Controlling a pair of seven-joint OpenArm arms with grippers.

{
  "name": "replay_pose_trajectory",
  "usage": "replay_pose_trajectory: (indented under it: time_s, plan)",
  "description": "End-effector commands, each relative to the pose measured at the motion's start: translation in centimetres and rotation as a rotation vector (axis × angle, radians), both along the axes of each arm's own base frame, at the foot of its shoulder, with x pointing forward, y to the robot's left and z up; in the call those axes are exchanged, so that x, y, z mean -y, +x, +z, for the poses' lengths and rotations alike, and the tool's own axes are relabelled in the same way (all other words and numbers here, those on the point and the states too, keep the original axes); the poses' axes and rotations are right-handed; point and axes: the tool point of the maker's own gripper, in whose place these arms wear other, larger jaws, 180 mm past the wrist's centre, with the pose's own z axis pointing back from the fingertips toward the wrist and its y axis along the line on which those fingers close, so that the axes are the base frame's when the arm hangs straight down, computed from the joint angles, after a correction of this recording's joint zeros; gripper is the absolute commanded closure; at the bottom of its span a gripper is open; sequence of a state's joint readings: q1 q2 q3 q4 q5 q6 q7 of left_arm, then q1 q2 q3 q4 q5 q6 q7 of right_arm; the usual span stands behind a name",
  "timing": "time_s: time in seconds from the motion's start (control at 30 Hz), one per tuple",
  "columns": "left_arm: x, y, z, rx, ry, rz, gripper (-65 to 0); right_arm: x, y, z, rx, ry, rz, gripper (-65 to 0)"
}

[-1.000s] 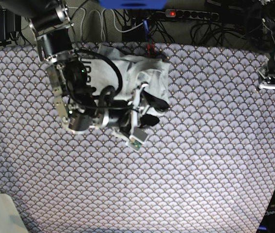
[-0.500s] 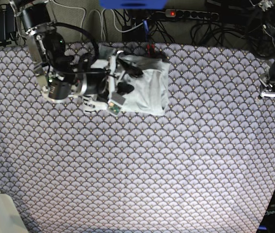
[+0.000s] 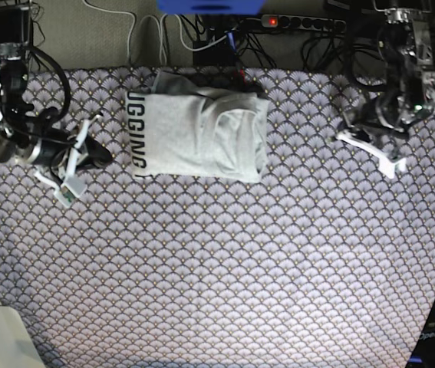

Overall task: Fold the T-shirt properly
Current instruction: 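Withdraw the right gripper from the folded grey shirt, then grasp opposite sides of the folded shirt with both grippers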

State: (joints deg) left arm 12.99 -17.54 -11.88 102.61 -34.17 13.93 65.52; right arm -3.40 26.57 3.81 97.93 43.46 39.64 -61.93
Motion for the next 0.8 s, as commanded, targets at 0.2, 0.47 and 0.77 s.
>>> replay_pose_trajectory:
  time_s: [0.2,0.47,0.77]
  plan:
    - [5.7,-3.0,-1.9,-0.099,0.062,-0.356,-0.4,2.4,0.7,-0.9,-0.019,0.005,-0.062,0.0]
    - [8.8,-3.0,-2.1,-0.094,0.022,-0.418,-0.4,3.0,0.2,-2.7,-0.031,-0.046,-0.086,0.0]
    - [14.2,-4.0,-2.5,-0.093,0.020,-0.591,-0.4,2.2,-0.1,-3.1,-0.042,-0.029,-0.085,0.0]
